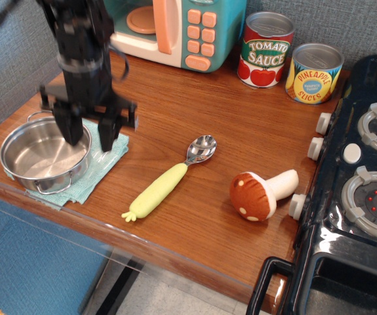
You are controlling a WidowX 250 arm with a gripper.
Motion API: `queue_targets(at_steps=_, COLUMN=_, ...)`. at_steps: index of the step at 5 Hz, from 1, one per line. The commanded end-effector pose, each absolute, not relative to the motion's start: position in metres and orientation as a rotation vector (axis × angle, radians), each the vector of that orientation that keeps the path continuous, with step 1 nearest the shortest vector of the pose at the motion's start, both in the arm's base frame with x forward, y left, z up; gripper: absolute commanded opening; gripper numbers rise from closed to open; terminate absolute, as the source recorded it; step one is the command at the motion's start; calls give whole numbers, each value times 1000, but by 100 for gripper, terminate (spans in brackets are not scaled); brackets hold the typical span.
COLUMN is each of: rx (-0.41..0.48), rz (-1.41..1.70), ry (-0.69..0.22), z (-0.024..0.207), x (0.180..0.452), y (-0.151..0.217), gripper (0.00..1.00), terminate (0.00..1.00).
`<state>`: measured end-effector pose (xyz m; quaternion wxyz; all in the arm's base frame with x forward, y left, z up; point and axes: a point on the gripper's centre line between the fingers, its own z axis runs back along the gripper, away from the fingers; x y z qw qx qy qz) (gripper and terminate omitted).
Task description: Move the pan on top of the blue cloth
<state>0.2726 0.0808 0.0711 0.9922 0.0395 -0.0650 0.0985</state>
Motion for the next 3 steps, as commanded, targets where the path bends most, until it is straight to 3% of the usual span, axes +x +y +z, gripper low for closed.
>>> queue_targets(at_steps=1, rx=91, rz=83, ry=-195, z=111, x=257, y=85, gripper=100, terminate=0)
queue_targets(at_steps=2, rx=91, rz=83, ry=-195, z=111, x=257, y=85, gripper=100, terminate=0)
queue_targets(at_steps=3, rx=91, rz=83, ry=-195, z=111, x=257, y=85, gripper=100, terminate=100)
